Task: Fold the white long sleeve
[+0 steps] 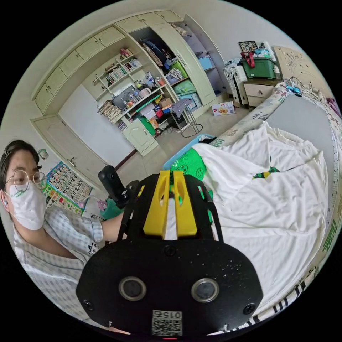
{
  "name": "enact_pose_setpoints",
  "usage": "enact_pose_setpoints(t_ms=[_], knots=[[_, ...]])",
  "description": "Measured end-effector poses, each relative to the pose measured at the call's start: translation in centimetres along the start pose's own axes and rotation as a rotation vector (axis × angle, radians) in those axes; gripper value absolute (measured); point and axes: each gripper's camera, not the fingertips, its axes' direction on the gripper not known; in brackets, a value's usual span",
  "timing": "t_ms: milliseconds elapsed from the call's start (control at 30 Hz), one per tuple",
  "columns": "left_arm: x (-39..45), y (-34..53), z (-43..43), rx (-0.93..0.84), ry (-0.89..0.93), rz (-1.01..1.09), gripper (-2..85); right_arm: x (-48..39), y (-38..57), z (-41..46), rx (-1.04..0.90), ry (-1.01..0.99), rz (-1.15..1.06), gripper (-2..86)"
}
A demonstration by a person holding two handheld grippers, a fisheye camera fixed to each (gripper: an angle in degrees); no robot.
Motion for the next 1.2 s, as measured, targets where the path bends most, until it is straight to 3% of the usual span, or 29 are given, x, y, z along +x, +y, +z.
enact_pose_setpoints(t_ms=[67,200,367,467,633,733,833,933,1000,1100,1200], knots=[[-3.3,-0.3,-1.6,0.031,-0.011,-0.123,2.2,-1.0,0.5,1.2,0.017,0.045,-0.017,4.4],[-8.9,0.7,-4.7,0.128,-0.057,-0.339,0.9,-3.7,3.5,8.4,-0.178,0.223,-0.120,10.3],[-10.2,0.5,-5.4,0.143,-0.065,-0.358,0.6,-5.1,5.8,16.9,-0.378,0.455,-0.223,13.2],[-10.2,0.3,-4.6,0.123,-0.050,-0.356,0.6,-4.3,5.9,19.6,-0.429,0.524,-0.219,10.0],[-9.7,-0.3,-3.1,0.115,-0.048,-0.320,0.6,-2.2,4.0,18.9,-0.378,0.437,-0.131,1.3],[-9.5,-0.6,-1.9,0.098,-0.052,-0.314,0.6,0.2,2.0,12.5,-0.270,0.457,-0.047,0.1],[-9.3,-1.8,-1.0,0.061,-0.024,-0.232,0.8,3.6,0.0,0.2,-0.108,0.645,0.047,-0.3],[-11.1,-4.3,-1.1,0.055,-0.128,-0.189,1.2,7.8,-1.2,-15.0,0.056,1.135,0.151,0.0],[-15.4,-6.9,-1.5,0.086,-0.351,-0.260,1.9,12.3,0.4,-26.1,0.161,1.454,0.417,1.2],[-21.2,-8.7,-0.6,-0.071,-0.706,-0.423,4.2,14.9,5.4,-33.7,0.310,1.507,0.699,4.3],[-21.0,-10.6,0.2,-0.107,-0.845,-0.377,7.9,14.3,8.2,-32.7,0.422,1.401,0.567,5.6]])
